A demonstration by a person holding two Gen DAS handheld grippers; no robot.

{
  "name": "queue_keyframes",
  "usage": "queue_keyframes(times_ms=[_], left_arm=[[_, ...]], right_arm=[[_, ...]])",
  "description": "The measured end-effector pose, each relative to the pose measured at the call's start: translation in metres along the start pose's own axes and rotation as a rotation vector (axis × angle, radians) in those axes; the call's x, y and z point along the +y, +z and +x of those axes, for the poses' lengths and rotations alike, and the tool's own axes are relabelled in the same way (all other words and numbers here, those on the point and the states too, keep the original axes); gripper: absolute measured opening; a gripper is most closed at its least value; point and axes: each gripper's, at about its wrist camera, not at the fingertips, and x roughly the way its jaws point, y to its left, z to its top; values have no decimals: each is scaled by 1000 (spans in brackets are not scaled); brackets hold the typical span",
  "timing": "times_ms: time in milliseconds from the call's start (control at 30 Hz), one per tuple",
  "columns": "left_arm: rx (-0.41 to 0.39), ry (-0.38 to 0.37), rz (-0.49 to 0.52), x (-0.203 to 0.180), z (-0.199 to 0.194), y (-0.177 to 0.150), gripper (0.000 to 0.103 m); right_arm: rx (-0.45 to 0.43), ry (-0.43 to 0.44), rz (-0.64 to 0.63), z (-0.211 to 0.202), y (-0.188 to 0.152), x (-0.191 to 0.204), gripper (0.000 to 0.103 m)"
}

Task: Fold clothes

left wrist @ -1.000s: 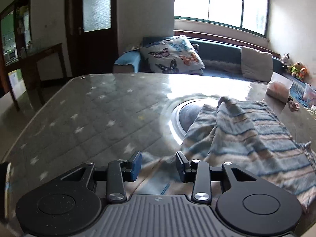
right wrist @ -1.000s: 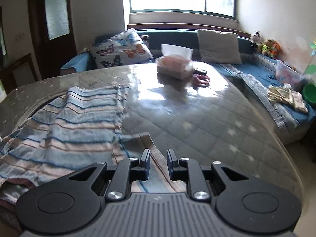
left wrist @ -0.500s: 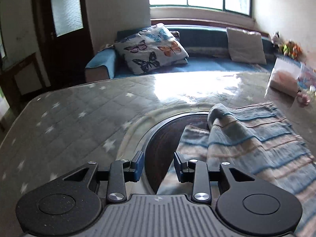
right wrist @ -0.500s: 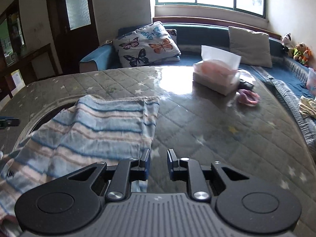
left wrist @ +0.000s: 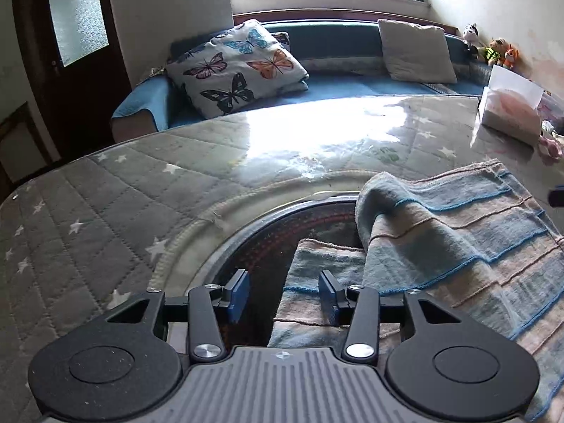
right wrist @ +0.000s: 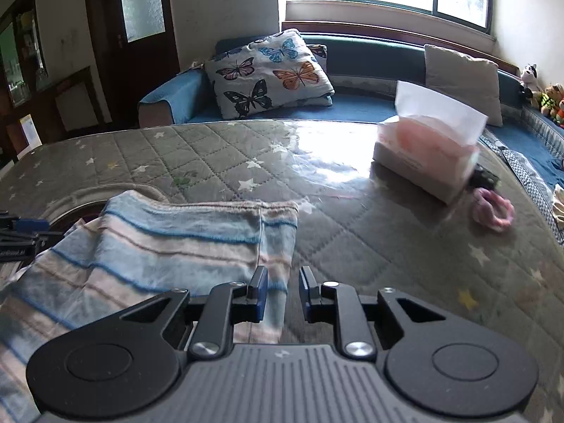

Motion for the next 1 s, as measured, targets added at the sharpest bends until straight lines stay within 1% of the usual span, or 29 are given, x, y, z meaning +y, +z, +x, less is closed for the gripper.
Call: queue_keyframes(times_ms=[33, 67, 100, 167, 200, 233, 267, 333, 367, 467, 533, 700, 800, 833, 867, 900, 933, 1000], left_arm=[[1, -6, 2, 0, 1, 0, 46], [3, -10, 7, -1, 3, 0, 46], [3, -15, 11, -1, 4, 0, 45], [3, -36, 6, 0, 5, 2, 42], [4, -50, 1, 0, 6, 3, 36], [6, -64, -4, 1, 7, 4, 28], [6, -77, -9, 1, 8, 5, 24], [1, -84, -7, 1, 10, 6, 8], [-3, -81, -3, 1, 10, 6, 6], [-18, -59, 3, 1, 9, 6, 3], [-44, -28, -2, 5, 4, 8, 2], [-112, 89, -51, 30, -7, 18, 2], [-130, 144, -100, 51, -11, 25, 2], [-133, 160, -112, 57, -11, 26, 2], [-135, 171, -118, 62, -11, 27, 2], [-133, 182, -122, 66, -10, 28, 2], [-134, 193, -126, 70, -10, 29, 2], [-145, 208, -135, 75, -10, 30, 2]], right_arm=[[1, 1, -1, 6, 3, 0, 20], [1, 0, -1, 11, 5, 0, 25], [2, -1, 0, 16, 7, -1, 26], [6, -2, 0, 25, 11, -2, 27], [8, -2, 3, 29, 13, -2, 27], [10, -1, 7, 33, 15, -3, 27], [13, -1, 11, 37, 16, -3, 27], [13, 2, 15, 42, 18, -4, 27], [14, 4, 15, 45, 19, -4, 27], [21, 8, 13, 52, 21, -3, 27], [21, 0, 10, 55, 22, -2, 27], [16, -10, 21, 61, 24, -6, 26], [14, -14, 15, 62, 25, -6, 26], [13, -17, 14, 63, 25, -5, 23], [12, -20, 13, 63, 25, -5, 13], [10, -22, 8, 63, 26, -4, 8], [8, -24, 2, 64, 27, -3, 4], [-20, -50, -23, 61, 31, 0, 2]])
